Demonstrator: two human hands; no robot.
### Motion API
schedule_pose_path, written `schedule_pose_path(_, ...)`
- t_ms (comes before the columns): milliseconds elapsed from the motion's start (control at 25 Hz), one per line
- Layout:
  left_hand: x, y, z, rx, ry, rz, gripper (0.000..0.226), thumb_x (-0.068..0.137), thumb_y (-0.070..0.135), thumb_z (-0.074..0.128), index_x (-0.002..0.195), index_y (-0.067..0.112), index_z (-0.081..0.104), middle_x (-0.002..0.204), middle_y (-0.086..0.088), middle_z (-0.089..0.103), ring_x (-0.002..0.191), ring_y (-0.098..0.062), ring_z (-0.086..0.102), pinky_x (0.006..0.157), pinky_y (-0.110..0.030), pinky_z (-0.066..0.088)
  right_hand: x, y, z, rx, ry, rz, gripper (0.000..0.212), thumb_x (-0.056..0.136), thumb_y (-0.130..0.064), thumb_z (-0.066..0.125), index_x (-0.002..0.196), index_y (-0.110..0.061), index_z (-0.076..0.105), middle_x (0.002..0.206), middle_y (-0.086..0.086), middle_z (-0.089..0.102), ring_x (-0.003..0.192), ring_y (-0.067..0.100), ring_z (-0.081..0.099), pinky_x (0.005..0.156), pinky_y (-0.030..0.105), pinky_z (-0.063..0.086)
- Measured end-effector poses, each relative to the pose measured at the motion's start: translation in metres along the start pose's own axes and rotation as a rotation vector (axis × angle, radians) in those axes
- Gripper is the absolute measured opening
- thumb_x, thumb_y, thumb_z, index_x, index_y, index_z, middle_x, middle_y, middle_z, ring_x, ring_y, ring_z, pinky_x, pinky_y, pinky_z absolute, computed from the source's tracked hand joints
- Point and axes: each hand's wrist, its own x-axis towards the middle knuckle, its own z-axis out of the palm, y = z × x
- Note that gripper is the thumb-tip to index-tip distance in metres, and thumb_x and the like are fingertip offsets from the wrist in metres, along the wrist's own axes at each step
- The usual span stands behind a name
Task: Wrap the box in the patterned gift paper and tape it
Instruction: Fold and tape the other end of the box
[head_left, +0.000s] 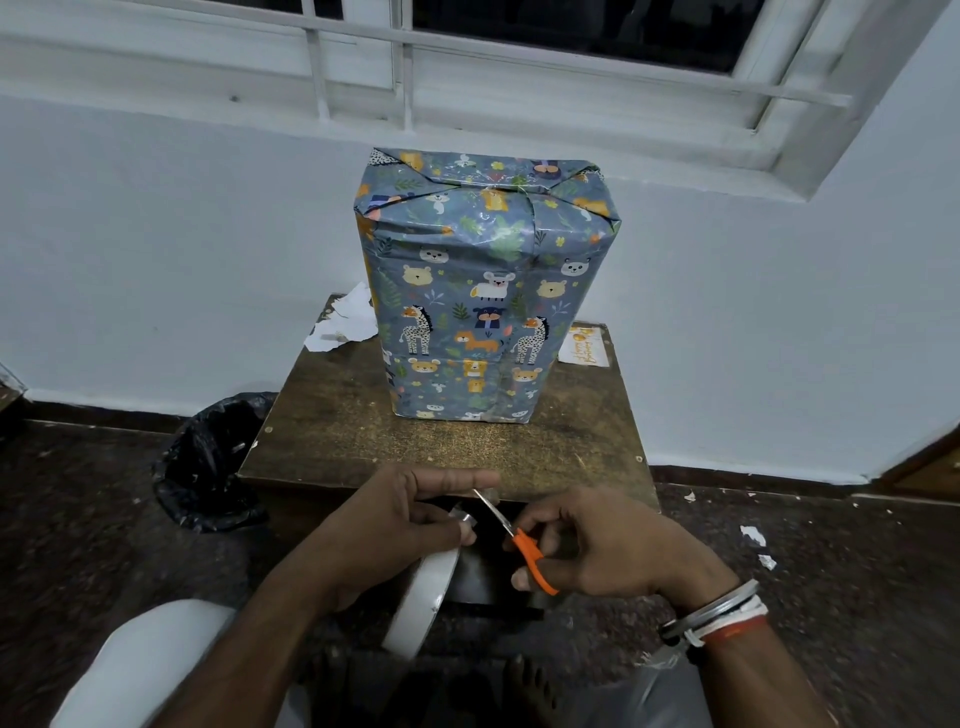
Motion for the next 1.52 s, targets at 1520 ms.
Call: schedule_pose_path(1520,-0.003,0.012,0.000,-0.457,0.126,0.181,0.071,0.085,-0.019,0.065,0.139,0.027,0.055,0.136,0.002,0.067,0.084,-0.014,0.072,0.076,-0.028,0.058,0.037,-0.063,0.010,0.911,0.661,0.046,0.015,0.092,-0.023,0.077,0.106,-0.017,0.078,0.091,0.003,0.080,0.092,0.016,0.076,0.085,0.026,0.060)
